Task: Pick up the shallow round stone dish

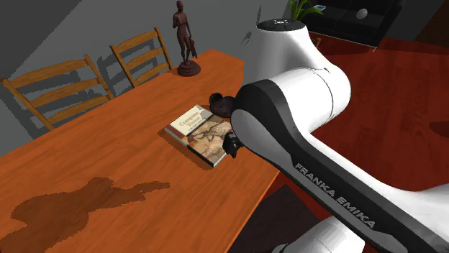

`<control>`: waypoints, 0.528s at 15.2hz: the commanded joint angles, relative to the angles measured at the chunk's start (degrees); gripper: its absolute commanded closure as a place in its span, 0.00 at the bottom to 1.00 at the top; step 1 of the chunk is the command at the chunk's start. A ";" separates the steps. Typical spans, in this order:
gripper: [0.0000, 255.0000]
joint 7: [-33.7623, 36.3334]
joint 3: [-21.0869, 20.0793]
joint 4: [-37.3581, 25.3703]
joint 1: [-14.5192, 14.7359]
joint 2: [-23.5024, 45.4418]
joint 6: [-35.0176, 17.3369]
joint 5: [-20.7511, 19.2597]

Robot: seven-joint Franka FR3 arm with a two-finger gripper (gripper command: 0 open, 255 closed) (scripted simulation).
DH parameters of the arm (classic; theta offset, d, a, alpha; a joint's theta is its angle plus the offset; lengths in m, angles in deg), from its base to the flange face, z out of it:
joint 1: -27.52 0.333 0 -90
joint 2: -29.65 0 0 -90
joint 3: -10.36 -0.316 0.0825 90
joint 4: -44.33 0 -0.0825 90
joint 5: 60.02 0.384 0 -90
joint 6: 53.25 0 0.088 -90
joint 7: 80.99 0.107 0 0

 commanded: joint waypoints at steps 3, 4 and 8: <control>0.00 -2.75 -0.03 0.22 0.09 2.86 -3.18 -2.62; 0.00 -4.04 -0.06 0.24 0.10 4.34 -4.79 -3.92; 0.00 -8.62 -0.29 -0.29 -0.06 10.66 -11.23 -9.13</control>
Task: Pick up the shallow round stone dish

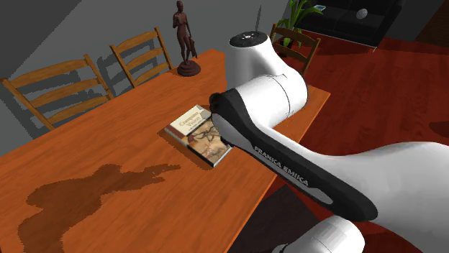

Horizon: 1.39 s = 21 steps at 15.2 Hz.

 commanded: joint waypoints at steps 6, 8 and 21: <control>0.00 -6.12 -0.93 -3.04 -0.74 12.15 -10.84 -9.52; 0.00 -7.36 -1.26 -4.44 -1.08 15.78 -13.64 -12.43; 0.00 -10.41 -3.10 -16.78 -2.42 37.49 -25.86 -31.70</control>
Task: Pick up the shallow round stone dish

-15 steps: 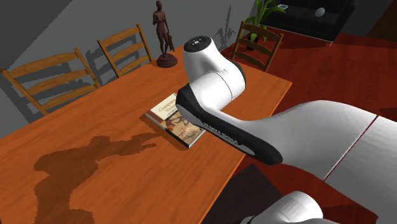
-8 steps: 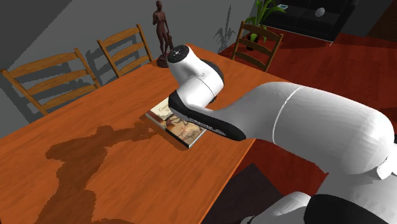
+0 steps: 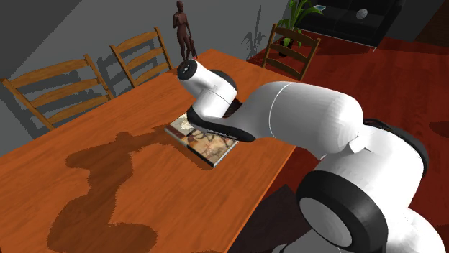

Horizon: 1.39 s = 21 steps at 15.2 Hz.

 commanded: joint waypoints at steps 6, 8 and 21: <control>0.00 3.50 0.11 2.72 -0.09 2.50 -4.41 -2.98; 0.00 3.50 0.12 2.73 -0.08 2.50 -4.41 -2.98; 1.00 2.08 0.01 1.47 -0.01 1.72 -2.73 -2.00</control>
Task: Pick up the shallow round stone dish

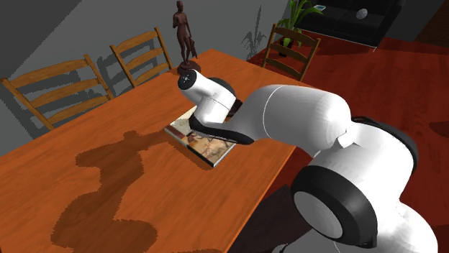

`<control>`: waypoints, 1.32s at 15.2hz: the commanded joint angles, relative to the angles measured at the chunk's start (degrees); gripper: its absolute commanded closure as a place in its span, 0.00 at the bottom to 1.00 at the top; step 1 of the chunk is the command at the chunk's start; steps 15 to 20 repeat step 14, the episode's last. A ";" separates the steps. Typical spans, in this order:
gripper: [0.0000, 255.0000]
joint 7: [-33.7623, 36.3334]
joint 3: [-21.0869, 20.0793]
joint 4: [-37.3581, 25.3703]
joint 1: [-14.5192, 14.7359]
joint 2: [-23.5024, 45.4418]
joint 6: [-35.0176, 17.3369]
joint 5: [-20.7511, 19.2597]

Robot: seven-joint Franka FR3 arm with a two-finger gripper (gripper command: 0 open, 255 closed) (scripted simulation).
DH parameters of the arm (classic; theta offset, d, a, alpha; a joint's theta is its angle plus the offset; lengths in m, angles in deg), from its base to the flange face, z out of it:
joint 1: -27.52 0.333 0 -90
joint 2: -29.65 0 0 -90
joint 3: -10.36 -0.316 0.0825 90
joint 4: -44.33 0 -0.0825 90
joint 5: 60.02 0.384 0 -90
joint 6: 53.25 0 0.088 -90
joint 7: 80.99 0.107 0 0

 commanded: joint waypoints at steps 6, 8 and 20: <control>1.00 -3.18 -0.16 -3.33 0.13 -1.44 3.92 2.02; 1.00 -4.03 -0.22 -4.39 0.19 -1.78 5.11 2.54; 1.00 -5.73 -0.33 -6.75 0.30 -2.32 7.61 3.51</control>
